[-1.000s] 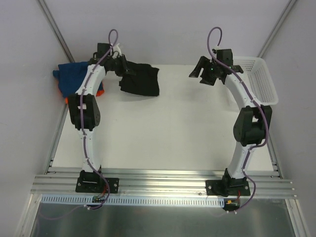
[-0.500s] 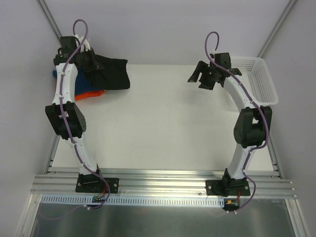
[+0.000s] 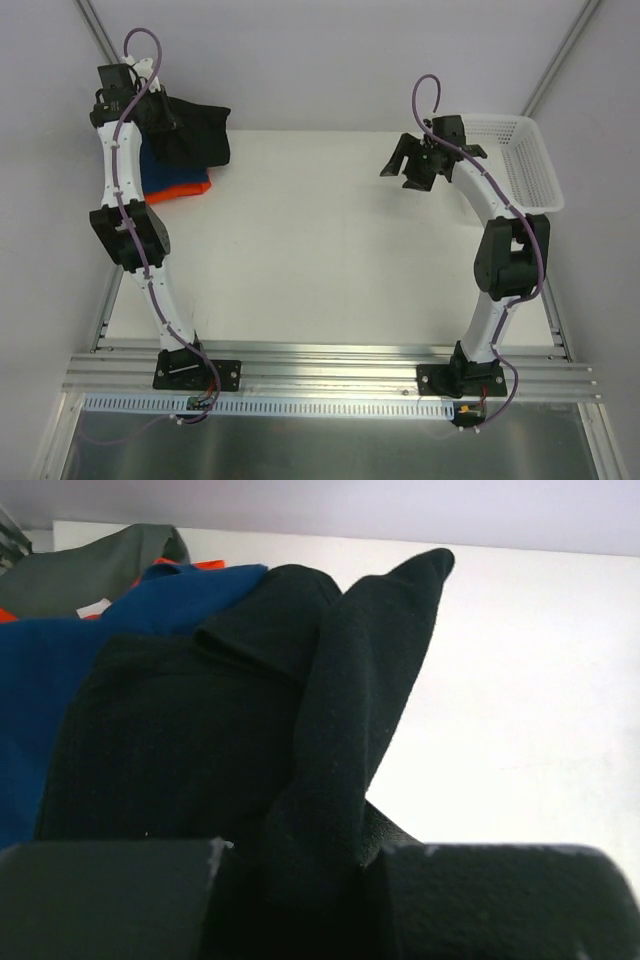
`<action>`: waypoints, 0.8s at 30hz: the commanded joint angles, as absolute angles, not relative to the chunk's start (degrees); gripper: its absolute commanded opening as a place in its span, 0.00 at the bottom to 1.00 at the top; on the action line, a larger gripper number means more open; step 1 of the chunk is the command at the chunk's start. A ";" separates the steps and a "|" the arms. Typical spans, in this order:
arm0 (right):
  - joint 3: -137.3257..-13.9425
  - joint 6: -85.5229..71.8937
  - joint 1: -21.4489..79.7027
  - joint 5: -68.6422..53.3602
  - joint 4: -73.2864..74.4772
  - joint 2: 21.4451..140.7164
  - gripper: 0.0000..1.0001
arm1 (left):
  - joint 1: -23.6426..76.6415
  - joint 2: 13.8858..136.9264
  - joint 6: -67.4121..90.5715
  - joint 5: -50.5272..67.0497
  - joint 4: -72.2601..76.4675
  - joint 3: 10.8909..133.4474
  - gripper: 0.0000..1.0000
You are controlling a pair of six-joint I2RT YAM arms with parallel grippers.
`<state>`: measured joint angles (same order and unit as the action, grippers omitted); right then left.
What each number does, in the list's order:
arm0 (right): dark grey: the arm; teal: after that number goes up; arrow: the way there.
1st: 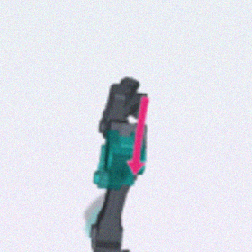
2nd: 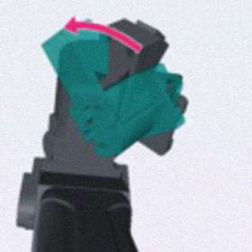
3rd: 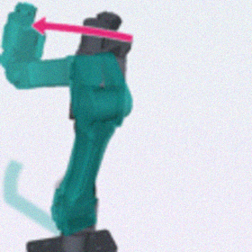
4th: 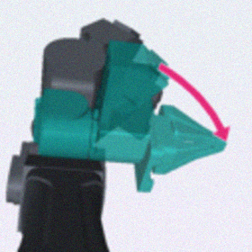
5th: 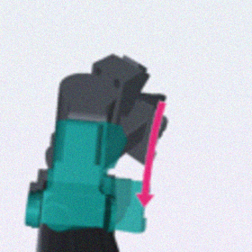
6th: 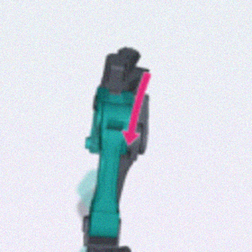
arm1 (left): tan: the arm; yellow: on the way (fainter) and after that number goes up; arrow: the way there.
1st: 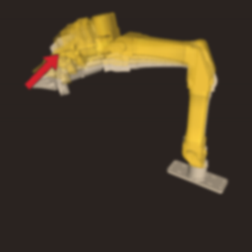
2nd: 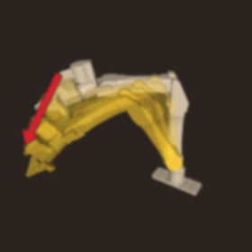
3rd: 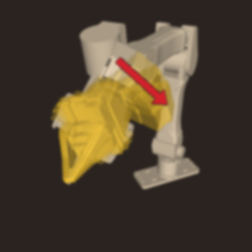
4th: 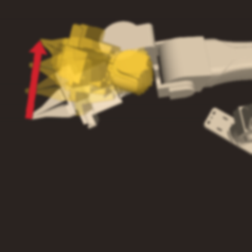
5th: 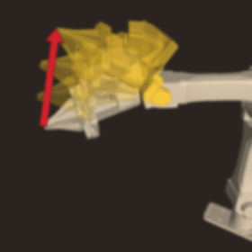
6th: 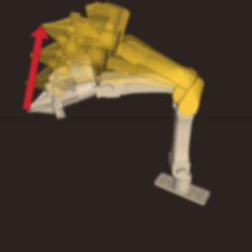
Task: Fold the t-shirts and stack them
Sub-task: Neatly place the folded tshirt to the corner
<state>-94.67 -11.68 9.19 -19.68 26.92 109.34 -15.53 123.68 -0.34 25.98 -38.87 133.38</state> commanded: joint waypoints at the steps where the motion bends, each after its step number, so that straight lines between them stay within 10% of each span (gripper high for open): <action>1: -93.78 -10.20 9.32 -18.55 26.37 104.15 0.79 | -15.73 126.20 -3.43 22.16 -36.21 136.67 0.00; 24: -96.77 -10.63 12.92 -18.28 25.75 107.05 0.80 | -24.96 121.02 -0.79 12.66 -36.12 132.72 0.00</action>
